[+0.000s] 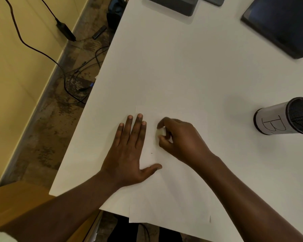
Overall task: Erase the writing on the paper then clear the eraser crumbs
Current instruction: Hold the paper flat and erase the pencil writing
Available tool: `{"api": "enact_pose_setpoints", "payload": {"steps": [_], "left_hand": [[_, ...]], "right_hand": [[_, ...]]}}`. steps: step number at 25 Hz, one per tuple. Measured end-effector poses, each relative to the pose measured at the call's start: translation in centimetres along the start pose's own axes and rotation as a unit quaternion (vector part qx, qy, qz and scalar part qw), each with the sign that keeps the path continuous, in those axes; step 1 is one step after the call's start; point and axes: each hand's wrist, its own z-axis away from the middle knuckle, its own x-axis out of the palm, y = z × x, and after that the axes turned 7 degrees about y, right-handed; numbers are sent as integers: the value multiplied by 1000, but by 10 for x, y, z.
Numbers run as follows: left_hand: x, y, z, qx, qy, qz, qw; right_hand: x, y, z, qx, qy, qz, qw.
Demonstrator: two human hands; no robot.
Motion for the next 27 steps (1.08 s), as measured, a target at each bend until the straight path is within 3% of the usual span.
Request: {"api": "enact_pose_setpoints", "payload": {"steps": [2, 6, 10, 12, 18, 22, 27], "left_hand": [[0, 0, 0, 1, 2, 4, 1000], [0, -1, 1, -1, -2, -6, 1000], [0, 1, 0, -7, -1, 2, 1000], [0, 1, 0, -5, 2, 4, 1000], [1, -1, 0, -2, 8, 7, 1000], [2, 0, 1, -2, 9, 3, 1000], [1, -1, 2, -2, 10, 1, 1000]], "right_hand": [[4, -1, -3, 3, 3, 4, 1000], [-4, 0, 27, 0, -72, -11, 997], [7, -12, -19, -36, 15, -2, 999], [13, -15, -27, -47, 23, -3, 999], [4, -12, 24, -32, -80, 0, 996], [-6, -15, 30, -18, 41, 3, 999], [10, -13, 52, 21, 47, 21, 998]]}}
